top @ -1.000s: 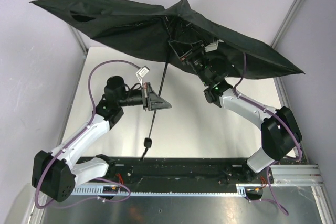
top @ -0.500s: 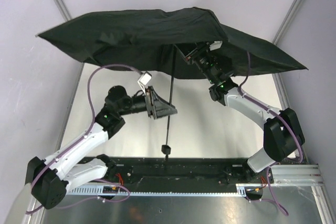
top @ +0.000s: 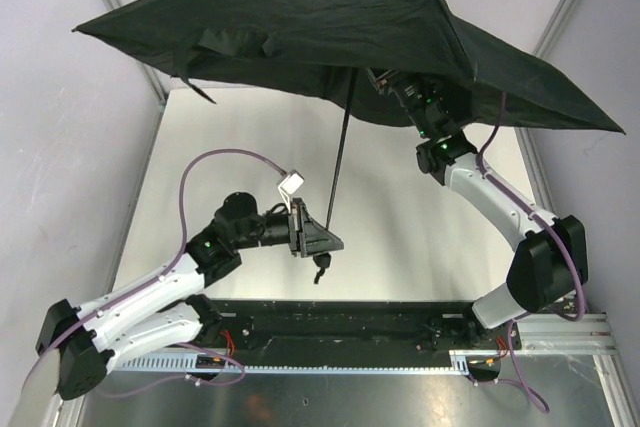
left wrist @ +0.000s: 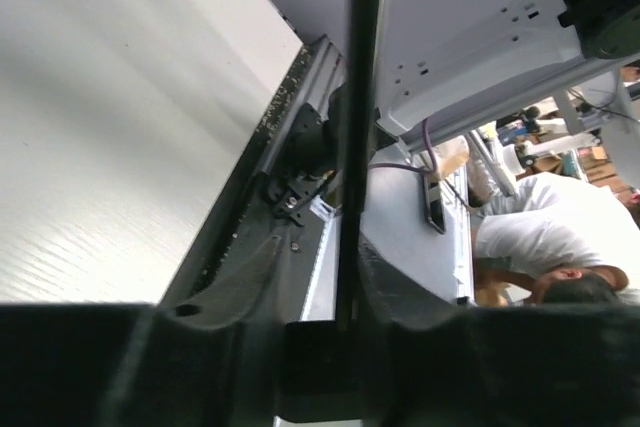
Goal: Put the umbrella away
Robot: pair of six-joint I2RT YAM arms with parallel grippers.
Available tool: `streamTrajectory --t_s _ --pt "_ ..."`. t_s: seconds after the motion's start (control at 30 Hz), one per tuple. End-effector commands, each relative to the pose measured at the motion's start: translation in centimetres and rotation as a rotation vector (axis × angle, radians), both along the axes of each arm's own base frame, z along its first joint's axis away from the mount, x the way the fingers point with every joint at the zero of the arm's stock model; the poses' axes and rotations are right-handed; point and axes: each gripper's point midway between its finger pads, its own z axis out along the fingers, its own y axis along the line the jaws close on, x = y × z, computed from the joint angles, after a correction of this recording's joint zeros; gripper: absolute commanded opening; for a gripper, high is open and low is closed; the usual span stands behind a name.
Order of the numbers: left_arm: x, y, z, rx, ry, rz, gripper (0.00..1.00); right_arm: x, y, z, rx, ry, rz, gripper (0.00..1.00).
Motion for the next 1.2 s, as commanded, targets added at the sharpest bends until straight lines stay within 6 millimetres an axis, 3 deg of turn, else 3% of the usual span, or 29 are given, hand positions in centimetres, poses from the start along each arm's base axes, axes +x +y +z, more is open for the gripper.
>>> streamTrajectory --t_s 0.0,0.1,0.2,0.33,0.4,0.47,0.6,0.77,0.87,0.97,1.17 --pt "1.6 -0.6 3.4 -0.048 -0.088 0.059 0.23 -3.4 -3.0 7.3 0.047 -0.139 -0.02 0.0" --pt "2.6 -1.0 4.9 -0.053 -0.134 0.078 0.04 -2.7 -3.8 6.3 -0.013 -0.09 -0.041 0.0" --pt "4.7 -1.3 7.9 -0.075 -0.183 0.102 0.0 -2.5 -2.3 3.5 -0.131 -0.016 -0.022 0.0" --pt "9.2 -1.9 12.5 -0.108 -0.238 0.137 0.0 -6.9 2.8 -1.5 -0.281 0.029 0.037 0.0" --pt "10.2 -2.6 14.1 -0.123 -0.256 0.123 0.0 -9.2 3.7 -3.3 -0.301 0.04 0.05 0.0" --pt "10.3 -3.2 14.7 -0.133 -0.259 0.103 0.0 -10.8 3.3 -4.3 -0.306 0.041 0.037 0.0" --pt "9.5 -3.9 14.2 -0.146 -0.238 0.08 0.0 -11.0 1.4 -4.0 -0.288 0.033 -0.019 0.0" --pt "8.5 -3.8 15.8 -0.2 -0.244 0.062 0.0 -11.0 2.1 -5.0 -0.292 0.032 -0.027 0.0" --pt "8.3 -3.6 15.2 -0.196 -0.234 0.065 0.0 -10.7 1.7 -4.3 -0.278 0.007 -0.048 0.0" --pt "8.4 -3.6 15.0 -0.194 -0.225 0.073 0.0 -10.8 1.9 -5.1 -0.293 0.024 -0.055 0.0" --pt "9.2 -3.4 17.5 -0.226 -0.267 0.086 0.0 -12.4 1.8 -5.9 -0.317 0.03 -0.087 0.0"
